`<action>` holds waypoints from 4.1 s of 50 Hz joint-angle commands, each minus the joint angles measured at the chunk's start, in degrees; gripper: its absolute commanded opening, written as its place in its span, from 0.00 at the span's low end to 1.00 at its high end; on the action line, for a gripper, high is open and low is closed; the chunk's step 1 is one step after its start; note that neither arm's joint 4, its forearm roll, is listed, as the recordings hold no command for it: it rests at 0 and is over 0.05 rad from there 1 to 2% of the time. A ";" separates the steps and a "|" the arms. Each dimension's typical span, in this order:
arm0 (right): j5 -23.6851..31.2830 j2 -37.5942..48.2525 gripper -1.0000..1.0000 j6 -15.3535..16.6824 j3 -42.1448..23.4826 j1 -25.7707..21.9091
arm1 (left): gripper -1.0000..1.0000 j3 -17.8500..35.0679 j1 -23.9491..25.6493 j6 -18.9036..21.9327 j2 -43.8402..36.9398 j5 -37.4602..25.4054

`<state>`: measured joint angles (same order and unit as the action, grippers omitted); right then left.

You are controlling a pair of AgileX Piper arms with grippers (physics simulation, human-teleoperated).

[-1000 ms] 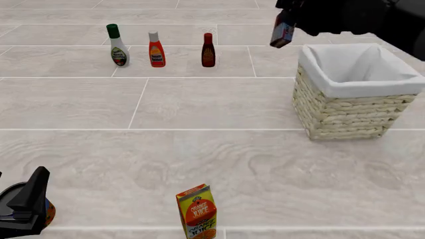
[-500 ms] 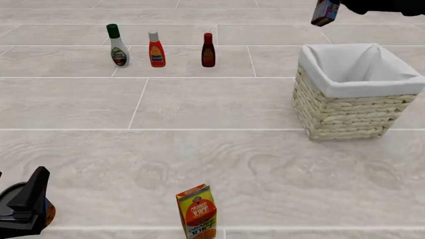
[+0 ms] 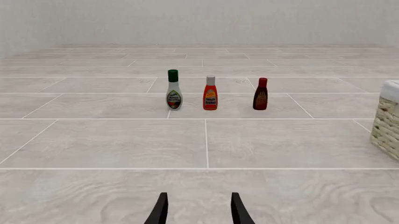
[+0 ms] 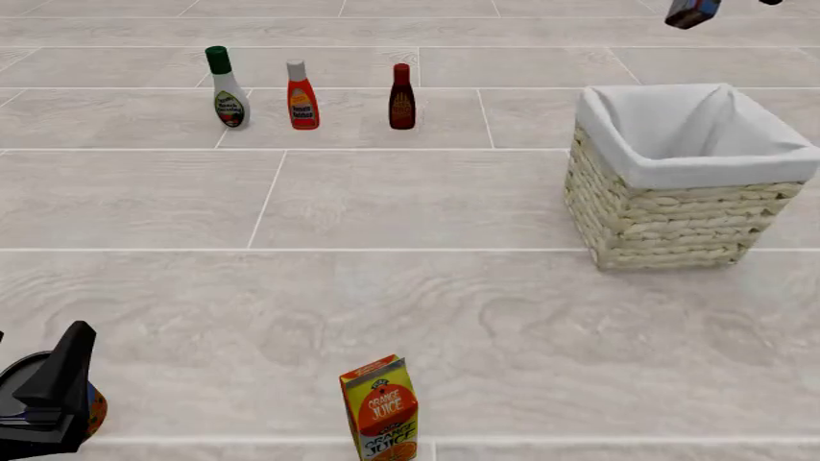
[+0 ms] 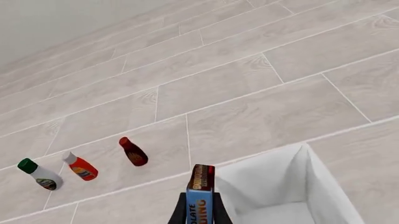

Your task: Pick the chocolate pudding and place it in the basket.

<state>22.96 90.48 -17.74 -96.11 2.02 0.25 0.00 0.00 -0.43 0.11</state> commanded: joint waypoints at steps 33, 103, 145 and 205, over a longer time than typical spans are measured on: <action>-0.47 4.78 0.00 3.08 -3.30 9.84 | 1.00 0.00 0.00 0.00 0.00 0.00; -0.33 17.20 0.00 0.57 -7.08 10.72 | 1.00 0.00 0.00 0.00 0.00 0.00; -0.54 23.21 0.00 -1.46 -8.20 10.90 | 1.00 0.00 0.00 0.00 0.00 0.00; -2.41 24.80 0.00 -2.46 -4.28 10.63 | 1.00 0.00 0.00 0.00 0.00 0.00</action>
<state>20.65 115.22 -19.28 -100.37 12.67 0.25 0.00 0.00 -0.43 0.11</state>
